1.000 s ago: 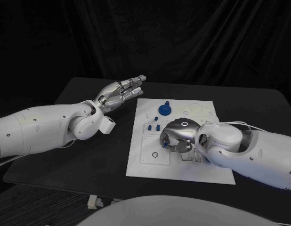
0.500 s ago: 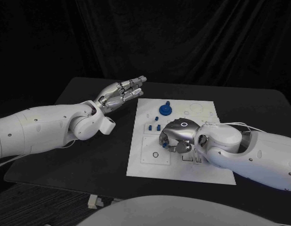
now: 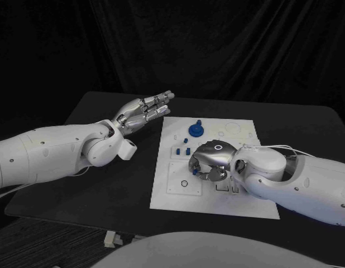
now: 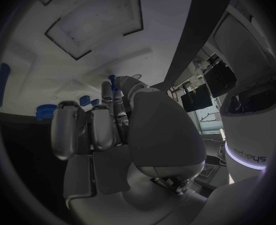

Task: Assemble the parts on the task board

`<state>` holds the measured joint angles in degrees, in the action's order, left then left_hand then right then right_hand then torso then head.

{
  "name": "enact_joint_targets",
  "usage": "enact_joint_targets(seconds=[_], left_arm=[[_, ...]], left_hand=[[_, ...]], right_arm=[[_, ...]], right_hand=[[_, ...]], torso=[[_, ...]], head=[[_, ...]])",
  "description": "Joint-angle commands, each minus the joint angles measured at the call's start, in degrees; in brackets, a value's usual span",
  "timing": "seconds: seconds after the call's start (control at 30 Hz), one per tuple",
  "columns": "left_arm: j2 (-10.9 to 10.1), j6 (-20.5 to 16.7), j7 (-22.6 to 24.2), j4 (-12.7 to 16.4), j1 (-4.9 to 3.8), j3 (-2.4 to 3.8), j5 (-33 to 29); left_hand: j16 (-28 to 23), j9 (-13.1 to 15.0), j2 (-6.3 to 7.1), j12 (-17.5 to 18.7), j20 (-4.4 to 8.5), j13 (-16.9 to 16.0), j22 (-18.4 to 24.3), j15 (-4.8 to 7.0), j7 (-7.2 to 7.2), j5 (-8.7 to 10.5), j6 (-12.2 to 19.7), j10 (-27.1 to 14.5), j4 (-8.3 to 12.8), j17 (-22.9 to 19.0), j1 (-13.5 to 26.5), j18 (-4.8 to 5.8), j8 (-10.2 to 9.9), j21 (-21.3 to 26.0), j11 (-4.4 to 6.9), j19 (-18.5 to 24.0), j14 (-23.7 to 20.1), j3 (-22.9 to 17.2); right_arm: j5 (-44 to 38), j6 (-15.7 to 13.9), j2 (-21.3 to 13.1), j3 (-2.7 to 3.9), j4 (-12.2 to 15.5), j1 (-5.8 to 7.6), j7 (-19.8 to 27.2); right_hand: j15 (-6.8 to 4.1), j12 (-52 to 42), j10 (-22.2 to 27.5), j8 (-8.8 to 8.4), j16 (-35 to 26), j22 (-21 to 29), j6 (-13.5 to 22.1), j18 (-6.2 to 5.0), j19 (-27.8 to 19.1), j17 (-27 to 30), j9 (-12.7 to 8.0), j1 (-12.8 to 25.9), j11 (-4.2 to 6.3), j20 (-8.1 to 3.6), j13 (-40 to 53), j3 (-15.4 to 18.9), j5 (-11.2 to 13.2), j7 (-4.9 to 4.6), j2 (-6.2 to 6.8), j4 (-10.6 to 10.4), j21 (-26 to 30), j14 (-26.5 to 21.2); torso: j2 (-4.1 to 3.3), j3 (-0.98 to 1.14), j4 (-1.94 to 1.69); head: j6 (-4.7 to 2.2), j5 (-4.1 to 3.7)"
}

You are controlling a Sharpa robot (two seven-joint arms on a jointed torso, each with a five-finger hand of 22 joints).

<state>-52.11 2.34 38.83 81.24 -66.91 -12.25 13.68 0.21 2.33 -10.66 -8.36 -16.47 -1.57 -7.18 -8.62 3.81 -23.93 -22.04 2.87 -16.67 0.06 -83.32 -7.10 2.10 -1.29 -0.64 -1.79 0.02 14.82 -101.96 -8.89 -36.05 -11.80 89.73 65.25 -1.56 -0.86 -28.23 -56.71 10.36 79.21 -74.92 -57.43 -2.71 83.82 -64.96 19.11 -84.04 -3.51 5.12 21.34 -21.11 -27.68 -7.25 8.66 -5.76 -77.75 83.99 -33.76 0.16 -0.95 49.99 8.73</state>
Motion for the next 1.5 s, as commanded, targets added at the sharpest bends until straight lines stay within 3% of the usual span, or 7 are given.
enact_joint_targets(seconds=[0.03,0.6,1.0,1.1,1.23,1.33,1.5], left_arm=[[0.06,0.85,2.44,0.09,0.11,0.06,-0.54],[0.12,1.52,1.59,-0.03,0.29,0.06,-0.54],[0.49,1.97,1.14,-0.28,0.49,0.06,-0.54],[0.49,1.96,1.11,-0.29,0.52,0.06,-0.54],[0.47,1.88,1.06,-0.29,0.54,0.06,-0.54],[0.45,1.85,1.03,-0.27,0.55,0.06,-0.54],[0.47,1.83,0.91,-0.31,0.57,0.06,-0.54]], left_hand=[[-0.21,0.09,-0.30,0.19,-0.39,0.09,-0.08,-0.29,-0.16,-0.37,-0.43,0.05,-0.02,-0.06,-0.38,-0.70,0.39,0.11,-0.33,0.04,-0.02,-0.36],[-0.21,0.19,-0.58,-0.02,-0.42,0.06,-0.14,-0.68,0.21,-0.62,-1.68,0.11,0.03,-0.06,-0.51,-0.60,0.52,0.08,-0.72,-0.02,-0.02,-0.45],[-0.21,0.27,-0.63,-0.16,-0.44,0.05,-0.19,-0.96,0.52,-0.91,-2.57,0.16,0.11,-0.06,-0.83,-0.50,0.62,0.05,-1.07,-0.07,-0.02,-0.56],[-0.21,0.27,-0.63,-0.17,-0.44,0.05,-0.20,-0.98,0.54,-0.96,-2.60,0.16,0.14,-0.06,-0.88,-0.49,0.62,0.04,-1.09,-0.08,-0.02,-0.58],[-0.21,0.27,-0.64,-0.19,-0.44,0.05,-0.18,-0.99,0.58,-1.06,-2.63,0.16,0.17,-0.06,-0.98,-0.47,0.61,0.04,-1.14,-0.08,-0.02,-0.61],[-0.21,0.27,-0.64,-0.22,-0.43,0.05,-0.18,-1.01,0.64,-1.22,-2.75,0.15,0.19,-0.06,-1.11,-0.45,0.62,0.04,-1.21,-0.09,-0.02,-0.66],[-0.21,0.29,-0.64,-0.25,-0.43,0.04,-0.18,-1.03,0.69,-1.35,-2.90,0.16,0.19,-0.06,-1.21,-0.43,0.63,0.04,-1.27,-0.09,-0.02,-0.70]], right_arm=[[-0.49,-0.40,0.07,0.01,-0.06,-0.16,-0.68],[-0.49,0.98,0.26,0.01,-0.54,-0.87,-0.99],[-0.49,1.89,0.20,0.01,-0.65,-1.03,-1.66],[-0.49,1.89,0.20,0.01,-0.68,-1.04,-1.81],[-0.49,1.68,0.20,0.01,-0.75,-1.05,-2.06],[-0.49,1.39,0.20,0.01,-0.81,-1.06,-2.36],[-0.49,0.71,0.15,0.01,-0.91,-1.06,-2.82]], right_hand=[[-0.23,0.03,-0.09,-0.18,-0.35,-10.93,0.23,-0.40,0.38,0.11,0.07,-0.15,0.33,-0.06,-0.03,0.02,0.38,0.02,-0.67,0.37,0.16,-0.09],[-0.41,0.00,0.07,-0.58,-0.84,-10.67,0.94,-0.58,-0.04,1.04,0.20,0.07,0.53,-0.23,-0.14,0.03,2.27,0.17,-0.82,0.66,1.00,-0.50],[-0.45,0.17,0.44,-1.47,-1.54,-10.32,2.61,-0.81,-0.59,2.39,0.33,0.76,0.59,-0.30,-0.48,0.19,6.04,0.69,-0.84,0.67,2.21,-1.07],[-0.38,0.30,0.65,-3.31,-1.70,-10.25,5.97,-0.86,-0.70,2.71,-0.38,0.97,0.52,-0.25,-0.68,-0.05,6.61,1.12,-0.62,0.58,2.54,-1.21],[-0.34,0.35,0.68,-6.65,-2.11,-10.06,12.50,-1.00,-0.97,3.53,-2.47,1.21,0.48,-0.21,-0.92,-0.54,7.18,3.16,-0.21,0.39,3.28,-1.53],[-0.31,0.42,0.75,-6.82,-2.36,-9.92,16.89,-1.10,-1.16,4.05,-4.26,1.35,0.43,-0.18,-1.12,-0.54,7.51,4.50,-0.11,0.19,3.85,-1.73],[-0.31,0.38,0.65,-6.76,-2.48,-9.84,18.57,-1.16,-1.27,4.31,-5.20,1.43,0.43,-0.17,-1.19,-0.46,7.85,4.84,-0.17,0.03,4.17,-1.83]], torso=[[-0.01,0.00,-0.01],[0.00,0.01,0.00],[0.00,0.02,-0.01],[0.00,0.02,0.02],[0.01,0.02,0.01],[0.01,0.02,0.01],[0.00,0.02,0.00]], head=[[0.01,-0.07],[0.01,0.05],[0.01,-0.01],[0.01,-0.07],[0.01,-0.16],[0.01,-0.22],[0.01,-0.29]])
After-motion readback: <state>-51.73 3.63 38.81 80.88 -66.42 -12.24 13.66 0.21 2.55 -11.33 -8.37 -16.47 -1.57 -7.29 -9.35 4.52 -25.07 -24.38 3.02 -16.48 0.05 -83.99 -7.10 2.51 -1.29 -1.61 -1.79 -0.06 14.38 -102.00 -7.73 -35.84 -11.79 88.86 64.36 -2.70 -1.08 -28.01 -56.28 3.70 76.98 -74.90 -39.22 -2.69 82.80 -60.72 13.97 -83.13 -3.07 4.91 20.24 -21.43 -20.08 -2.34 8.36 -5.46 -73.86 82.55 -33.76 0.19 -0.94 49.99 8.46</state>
